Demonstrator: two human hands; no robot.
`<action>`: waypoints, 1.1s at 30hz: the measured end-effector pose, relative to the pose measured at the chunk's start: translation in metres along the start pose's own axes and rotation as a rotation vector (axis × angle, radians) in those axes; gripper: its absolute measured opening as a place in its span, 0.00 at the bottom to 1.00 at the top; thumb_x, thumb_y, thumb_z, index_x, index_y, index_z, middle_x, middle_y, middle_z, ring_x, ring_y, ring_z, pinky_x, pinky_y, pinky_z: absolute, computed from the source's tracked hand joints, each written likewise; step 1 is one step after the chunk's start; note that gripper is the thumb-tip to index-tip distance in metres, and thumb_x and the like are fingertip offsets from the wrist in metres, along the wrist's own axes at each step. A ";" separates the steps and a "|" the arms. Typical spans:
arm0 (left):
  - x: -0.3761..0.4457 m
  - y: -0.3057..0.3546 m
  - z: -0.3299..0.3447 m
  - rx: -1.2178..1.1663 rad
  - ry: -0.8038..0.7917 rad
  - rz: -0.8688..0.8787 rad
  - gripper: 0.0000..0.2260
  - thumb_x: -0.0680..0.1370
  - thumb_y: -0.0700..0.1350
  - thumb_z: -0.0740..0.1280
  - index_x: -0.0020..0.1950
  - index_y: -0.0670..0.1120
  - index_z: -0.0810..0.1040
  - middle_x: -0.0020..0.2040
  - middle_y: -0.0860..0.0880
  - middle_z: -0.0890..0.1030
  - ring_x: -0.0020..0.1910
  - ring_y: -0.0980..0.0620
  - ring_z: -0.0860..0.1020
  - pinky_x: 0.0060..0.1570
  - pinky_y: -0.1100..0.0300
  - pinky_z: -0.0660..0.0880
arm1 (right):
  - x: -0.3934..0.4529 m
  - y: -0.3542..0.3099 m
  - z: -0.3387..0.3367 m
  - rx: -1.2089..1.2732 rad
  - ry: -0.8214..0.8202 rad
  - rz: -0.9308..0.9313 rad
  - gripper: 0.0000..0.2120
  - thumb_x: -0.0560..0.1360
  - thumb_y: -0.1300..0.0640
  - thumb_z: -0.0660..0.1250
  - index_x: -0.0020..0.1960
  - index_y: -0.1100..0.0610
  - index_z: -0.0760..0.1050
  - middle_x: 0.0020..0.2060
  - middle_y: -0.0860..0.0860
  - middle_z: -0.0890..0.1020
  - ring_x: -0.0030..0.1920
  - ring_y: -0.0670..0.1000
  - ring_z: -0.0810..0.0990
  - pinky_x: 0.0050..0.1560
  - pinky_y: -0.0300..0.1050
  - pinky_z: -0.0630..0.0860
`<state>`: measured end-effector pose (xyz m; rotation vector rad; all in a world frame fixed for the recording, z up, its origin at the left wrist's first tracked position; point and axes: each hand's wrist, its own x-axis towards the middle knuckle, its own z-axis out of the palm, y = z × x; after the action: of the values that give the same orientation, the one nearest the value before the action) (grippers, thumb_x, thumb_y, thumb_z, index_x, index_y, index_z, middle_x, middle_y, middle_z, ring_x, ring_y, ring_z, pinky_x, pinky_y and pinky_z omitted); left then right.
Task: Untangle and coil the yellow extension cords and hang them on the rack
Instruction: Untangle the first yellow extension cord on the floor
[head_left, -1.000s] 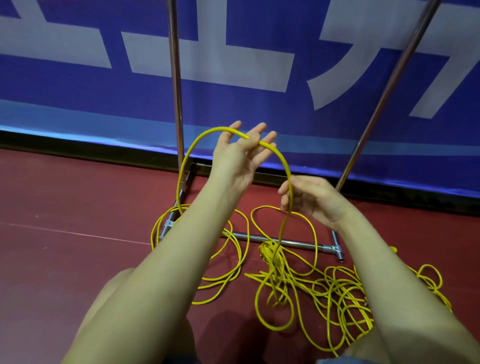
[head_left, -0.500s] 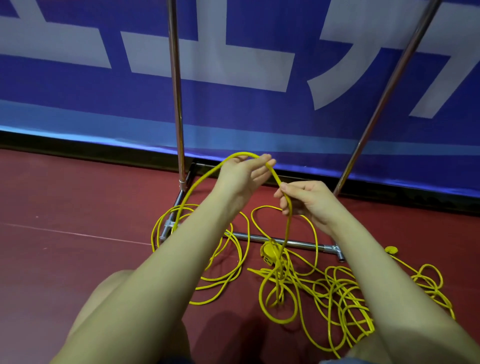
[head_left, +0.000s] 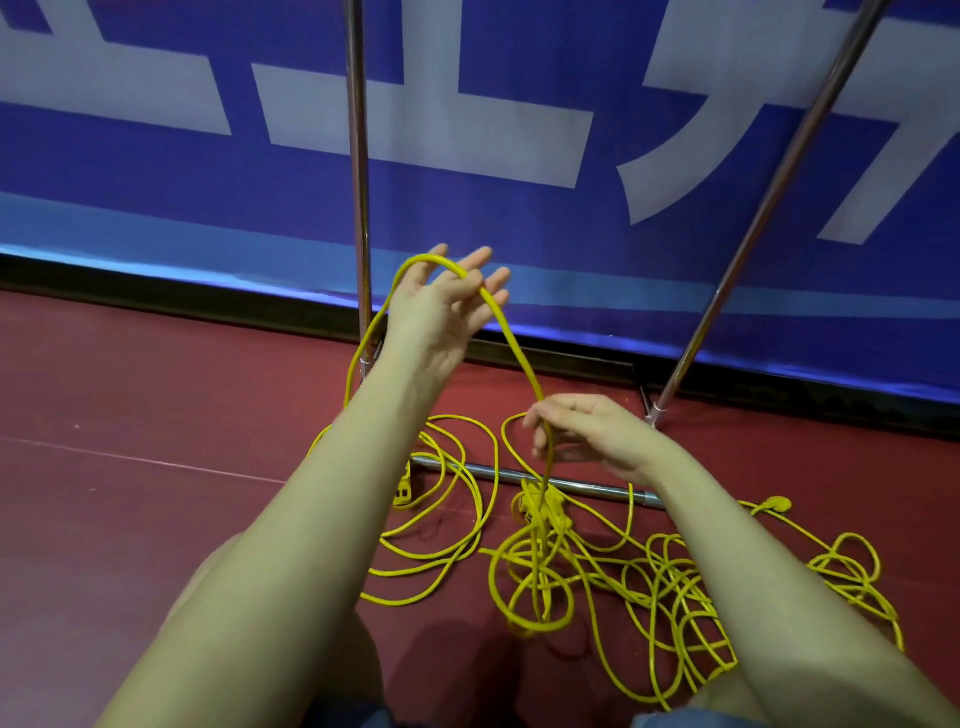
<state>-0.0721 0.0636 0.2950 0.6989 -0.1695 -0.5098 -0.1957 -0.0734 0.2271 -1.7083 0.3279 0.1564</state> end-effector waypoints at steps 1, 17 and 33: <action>0.003 0.003 -0.005 -0.040 0.035 0.015 0.18 0.78 0.28 0.58 0.66 0.43 0.63 0.49 0.42 0.80 0.39 0.46 0.84 0.41 0.54 0.81 | 0.001 0.001 0.000 0.050 0.027 -0.022 0.10 0.79 0.56 0.59 0.45 0.57 0.78 0.33 0.49 0.79 0.36 0.49 0.78 0.46 0.43 0.74; -0.008 -0.014 0.003 0.148 -0.060 -0.186 0.17 0.79 0.29 0.56 0.67 0.36 0.62 0.49 0.38 0.79 0.42 0.43 0.83 0.40 0.52 0.81 | -0.003 -0.012 -0.003 0.199 0.063 -0.152 0.15 0.73 0.50 0.62 0.44 0.61 0.79 0.29 0.53 0.78 0.30 0.50 0.77 0.37 0.41 0.75; -0.006 -0.039 0.002 0.287 0.004 -0.250 0.11 0.78 0.29 0.58 0.58 0.39 0.65 0.47 0.41 0.77 0.41 0.46 0.79 0.46 0.53 0.78 | 0.000 -0.011 -0.004 0.228 0.134 -0.096 0.14 0.80 0.57 0.58 0.42 0.63 0.77 0.27 0.53 0.79 0.29 0.52 0.81 0.35 0.43 0.79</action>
<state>-0.0927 0.0402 0.2710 1.0089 -0.1540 -0.7319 -0.1931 -0.0755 0.2380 -1.5074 0.3478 -0.0648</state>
